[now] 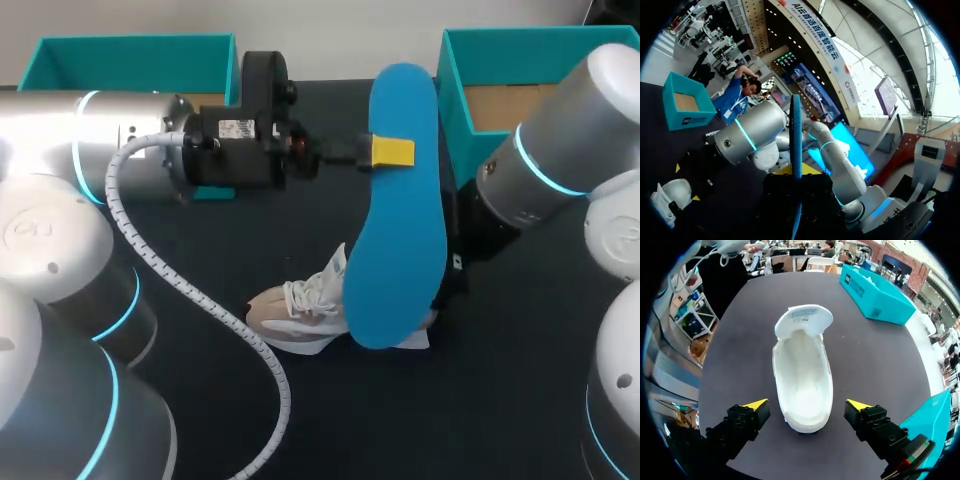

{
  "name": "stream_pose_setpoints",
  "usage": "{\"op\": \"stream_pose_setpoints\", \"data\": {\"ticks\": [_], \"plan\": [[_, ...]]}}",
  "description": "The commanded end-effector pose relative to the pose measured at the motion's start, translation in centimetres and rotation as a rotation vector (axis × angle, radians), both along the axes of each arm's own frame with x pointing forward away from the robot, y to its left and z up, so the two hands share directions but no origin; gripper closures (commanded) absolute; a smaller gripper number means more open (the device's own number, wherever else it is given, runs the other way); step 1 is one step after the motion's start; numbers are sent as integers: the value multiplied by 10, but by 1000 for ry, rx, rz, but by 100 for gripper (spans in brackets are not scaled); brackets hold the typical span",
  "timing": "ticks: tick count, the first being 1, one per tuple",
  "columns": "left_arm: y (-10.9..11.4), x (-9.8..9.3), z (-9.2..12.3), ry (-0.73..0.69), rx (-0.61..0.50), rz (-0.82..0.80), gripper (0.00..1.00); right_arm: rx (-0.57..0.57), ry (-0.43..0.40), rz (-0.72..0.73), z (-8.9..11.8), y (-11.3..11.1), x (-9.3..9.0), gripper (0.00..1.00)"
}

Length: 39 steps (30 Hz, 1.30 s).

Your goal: Take the shoe out of the shoebox, open the shoe tongue, remove and reinsert the insole, then place the shoe into the shoebox

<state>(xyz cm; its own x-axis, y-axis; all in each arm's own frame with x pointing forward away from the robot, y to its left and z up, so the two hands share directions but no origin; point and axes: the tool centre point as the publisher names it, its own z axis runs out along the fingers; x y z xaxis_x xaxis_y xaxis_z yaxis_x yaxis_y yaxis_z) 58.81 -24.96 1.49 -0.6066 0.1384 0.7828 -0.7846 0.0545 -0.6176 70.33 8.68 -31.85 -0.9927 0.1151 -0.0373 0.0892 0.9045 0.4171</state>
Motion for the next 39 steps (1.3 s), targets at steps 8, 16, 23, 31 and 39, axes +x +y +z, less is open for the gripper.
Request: {"op": "stream_pose_setpoints", "data": {"ticks": [8, 16, 23, 31, 39], "plan": [[1, -1, -1, 0, -1, 1, 100, -91, 10, -9, -1, 16, 0, 0], [1, -1, -1, 0, -1, 1, 100, -117, 1, 11, -2, 20, -3, 0], [1, -1, -1, 0, -1, 1, 100, -104, 6, 9, -4, 24, -3, 0], [1, -1, -1, 0, -1, 1, 100, -104, 6, 9, -4, 24, -3, 0], [1, -1, -1, 0, -1, 1, 100, -114, 13, 10, -5, 34, 14, 0]]}}
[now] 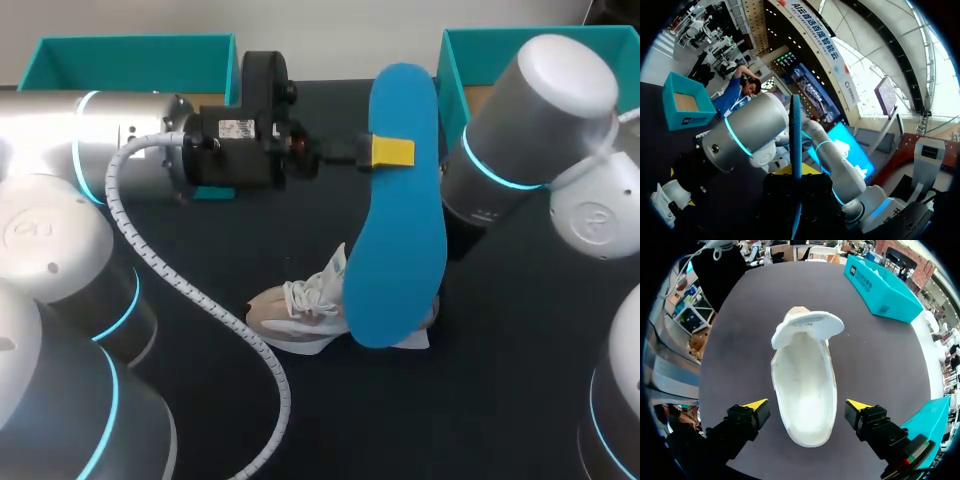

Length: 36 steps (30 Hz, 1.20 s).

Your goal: Take the shoe out of the shoebox, open the shoe tongue, remove and reinsert the insole, then place the shoe into the shoebox

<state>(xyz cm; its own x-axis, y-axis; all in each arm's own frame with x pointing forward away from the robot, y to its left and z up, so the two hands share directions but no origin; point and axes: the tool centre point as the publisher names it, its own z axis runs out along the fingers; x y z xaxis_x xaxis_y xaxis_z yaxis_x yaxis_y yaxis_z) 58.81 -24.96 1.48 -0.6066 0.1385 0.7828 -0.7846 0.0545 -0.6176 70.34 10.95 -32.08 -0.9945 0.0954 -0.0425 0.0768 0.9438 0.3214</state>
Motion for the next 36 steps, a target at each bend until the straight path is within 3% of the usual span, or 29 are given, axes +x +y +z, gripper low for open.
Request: {"op": "stream_pose_setpoints", "data": {"ticks": [1, 10, 18, 23, 24, 25, 27, 29, 36], "plan": [[1, -1, -1, 0, -1, 1, 100, -16, 7, -7, -4, 14, 18, 0], [1, -1, -1, 0, -1, 1, 100, -45, -2, 3, -32, 33, 39, 0], [1, -1, -1, 0, -1, 1, 100, -41, -2, -6, -53, 39, 42, 0], [1, -1, -1, 0, -1, 1, 100, -48, 11, -8, -62, 36, 41, 27], [1, -1, -1, 0, -1, 1, 100, -47, 13, -11, -64, 36, 41, 46], [1, -1, -1, 0, -1, 1, 100, -47, 16, -11, -64, 36, 41, 56], [1, -1, -1, 0, -1, 1, 100, -51, 21, -9, -65, 36, 41, 67], [1, -1, -1, 0, -1, 1, 100, -57, 27, -8, -65, 35, 39, 99], [1, -1, -1, 0, -1, 1, 100, -80, 44, -7, -67, 33, 33, 100]]}}
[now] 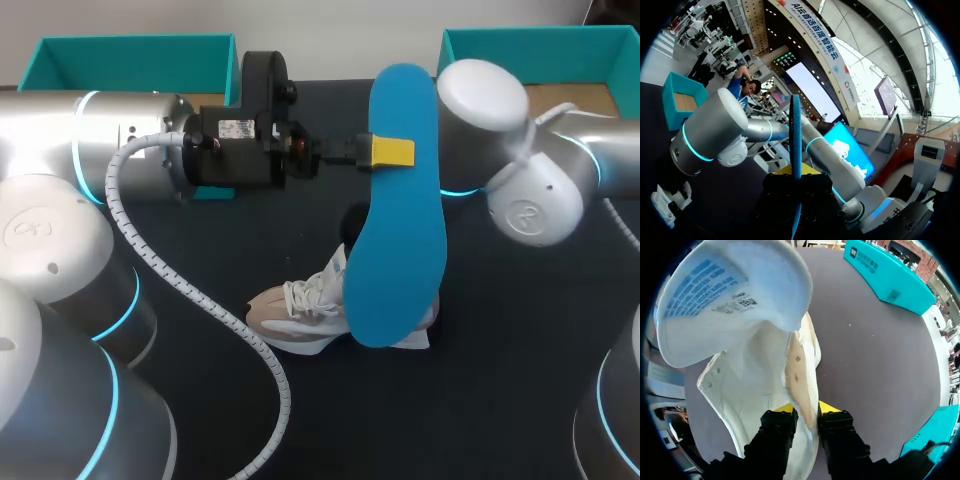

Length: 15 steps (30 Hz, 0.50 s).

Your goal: Take the shoe out of the shoebox, open the shoe tongue, remove and reinsert the insole, then place the shoe into the shoebox

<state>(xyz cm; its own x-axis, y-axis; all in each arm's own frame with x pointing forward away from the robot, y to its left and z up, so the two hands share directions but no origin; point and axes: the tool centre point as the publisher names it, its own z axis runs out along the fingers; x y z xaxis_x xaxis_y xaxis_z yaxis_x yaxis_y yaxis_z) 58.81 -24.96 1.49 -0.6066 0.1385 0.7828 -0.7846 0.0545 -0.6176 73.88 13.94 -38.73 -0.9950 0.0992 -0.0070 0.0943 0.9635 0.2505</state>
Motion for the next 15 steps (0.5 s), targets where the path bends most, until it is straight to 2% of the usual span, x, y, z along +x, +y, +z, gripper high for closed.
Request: {"op": "stream_pose_setpoints", "data": {"ticks": [1, 8, 11, 15], "plan": [[1, -1, -1, 0, -1, 1, 100, -10, 3, -2, 0, 3, -2, 100], [1, -1, -1, 0, -1, 1, 100, -14, 21, -20, -1, 2, -5, 100], [1, -1, -1, 0, -1, 1, 100, 2, 36, -74, 6, -1, -6, 100], [1, -1, -1, 0, -1, 1, 100, 88, 34, -200, 23, -3, -9, 100]]}}
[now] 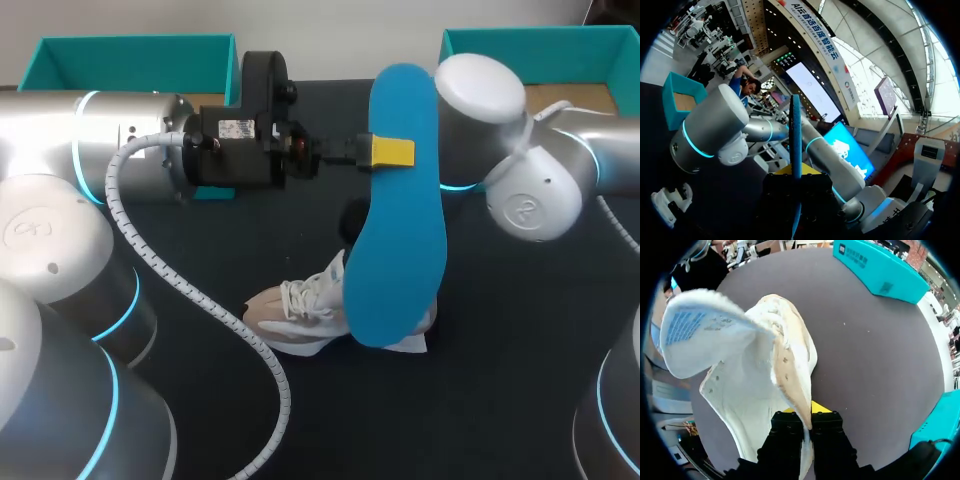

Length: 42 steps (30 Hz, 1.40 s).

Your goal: Take the shoe out of the shoebox, open the shoe tongue, remove and reinsert the insole, then place the shoe into the shoebox

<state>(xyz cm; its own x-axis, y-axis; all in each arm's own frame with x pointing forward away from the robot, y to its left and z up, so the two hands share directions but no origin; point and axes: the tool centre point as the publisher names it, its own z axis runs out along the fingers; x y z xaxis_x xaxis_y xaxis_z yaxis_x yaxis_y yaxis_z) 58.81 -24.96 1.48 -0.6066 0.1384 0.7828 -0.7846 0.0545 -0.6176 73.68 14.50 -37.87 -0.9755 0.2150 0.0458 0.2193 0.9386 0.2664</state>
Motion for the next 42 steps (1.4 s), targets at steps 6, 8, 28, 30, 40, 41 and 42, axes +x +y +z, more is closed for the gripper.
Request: {"op": "stream_pose_setpoints", "data": {"ticks": [6, 8, 28, 30, 40, 41, 42], "plan": [[1, -1, -1, 0, -1, 1, 100, 123, 44, -308, 37, -5, -9, 100], [1, -1, -1, 0, -1, 1, 100, 155, 96, -390, 41, -5, -10, 100], [1, -1, -1, 0, -1, 1, 100, 214, 185, -629, 44, 11, -14, 100], [1, -1, -1, 0, -1, 1, 100, 214, 185, -629, 44, 11, -14, 100], [1, -1, -1, 0, -1, 1, 100, 270, 162, -995, 36, 18, -28, 100], [1, -1, -1, 0, -1, 1, 100, 284, 162, -1025, 36, 20, -30, 100], [1, -1, -1, 0, -1, 1, 100, 283, 167, -1068, 36, 21, -32, 100]]}}
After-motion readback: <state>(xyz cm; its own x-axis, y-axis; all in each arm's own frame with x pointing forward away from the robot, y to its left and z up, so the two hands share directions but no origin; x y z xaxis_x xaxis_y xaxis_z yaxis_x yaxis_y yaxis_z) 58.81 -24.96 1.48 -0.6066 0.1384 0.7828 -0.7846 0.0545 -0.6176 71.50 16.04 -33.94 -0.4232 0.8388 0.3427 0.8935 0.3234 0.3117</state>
